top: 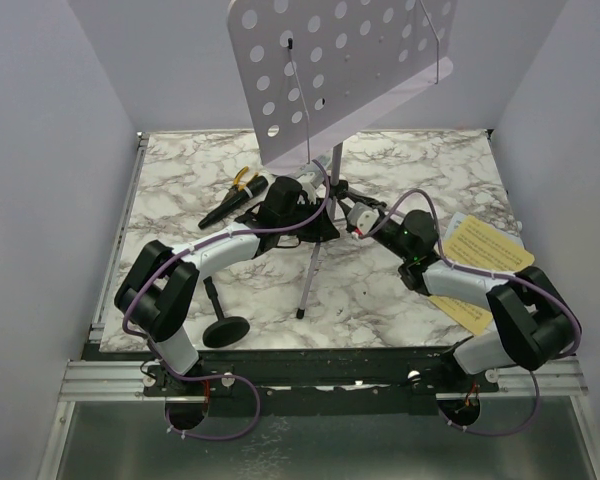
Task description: Set up the instrument practice props
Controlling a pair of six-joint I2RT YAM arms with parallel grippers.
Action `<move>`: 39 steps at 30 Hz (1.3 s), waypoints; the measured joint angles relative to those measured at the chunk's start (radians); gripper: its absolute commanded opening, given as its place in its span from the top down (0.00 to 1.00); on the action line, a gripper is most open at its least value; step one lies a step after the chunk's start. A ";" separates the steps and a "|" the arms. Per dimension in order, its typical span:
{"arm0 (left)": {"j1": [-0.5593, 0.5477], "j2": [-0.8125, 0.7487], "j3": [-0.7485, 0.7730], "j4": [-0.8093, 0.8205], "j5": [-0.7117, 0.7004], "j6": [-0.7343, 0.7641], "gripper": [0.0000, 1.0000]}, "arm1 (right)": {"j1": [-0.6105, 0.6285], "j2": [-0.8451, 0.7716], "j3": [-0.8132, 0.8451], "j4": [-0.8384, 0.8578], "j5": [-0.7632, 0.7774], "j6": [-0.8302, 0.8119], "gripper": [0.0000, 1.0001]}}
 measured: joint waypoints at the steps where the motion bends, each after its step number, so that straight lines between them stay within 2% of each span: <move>1: 0.000 0.000 0.000 0.000 0.000 0.000 0.95 | 0.000 0.004 0.005 0.003 0.006 0.027 0.77; 4: 0.000 0.000 0.000 0.000 0.000 0.000 0.95 | 0.000 0.004 0.008 0.016 0.040 0.155 0.88; 6: 0.000 0.000 0.000 0.000 0.000 0.000 0.95 | 0.000 0.003 0.009 0.022 0.074 0.262 0.89; 9: 0.000 0.000 0.000 0.000 0.000 0.000 0.95 | 0.003 -0.012 0.022 -0.009 0.183 0.541 0.95; 11: 0.000 0.000 0.000 0.000 -0.001 0.000 0.95 | 0.009 -0.035 0.061 -0.116 0.268 0.761 0.97; 14: 0.005 0.003 0.002 0.005 -0.013 0.000 0.95 | 0.011 -0.057 0.187 -0.405 0.387 1.153 0.98; 18: 0.010 0.005 0.004 0.005 -0.016 0.000 0.96 | -0.003 -0.045 0.342 -0.739 0.418 1.588 0.98; 22: 0.010 0.005 0.004 0.004 -0.016 0.000 0.96 | -0.026 -0.031 0.423 -0.931 0.365 1.913 0.99; 25: 0.010 0.005 0.004 0.003 -0.016 0.000 0.97 | -0.045 -0.031 0.402 -0.953 0.324 2.197 0.97; 26: 0.010 0.004 0.004 0.002 -0.016 0.000 0.97 | -0.050 -0.035 0.377 -0.927 0.309 2.298 0.94; 28: 0.010 0.003 0.004 -0.002 -0.016 0.001 0.97 | -0.055 -0.043 0.321 -0.870 0.288 2.495 0.80; 32: 0.009 0.002 0.004 -0.005 -0.016 0.003 0.97 | -0.054 -0.064 0.291 -0.845 0.257 2.694 0.49; 35: 0.009 0.002 0.004 -0.005 -0.016 0.004 0.97 | -0.037 -0.128 0.292 -0.826 0.237 2.744 0.34; 37: 0.009 0.002 0.004 -0.005 -0.017 0.005 0.97 | -0.034 -0.188 0.292 -0.816 0.239 2.731 0.18; 39: 0.009 0.002 0.004 -0.005 -0.017 0.005 0.97 | -0.040 -0.251 0.292 -0.816 0.275 2.628 0.01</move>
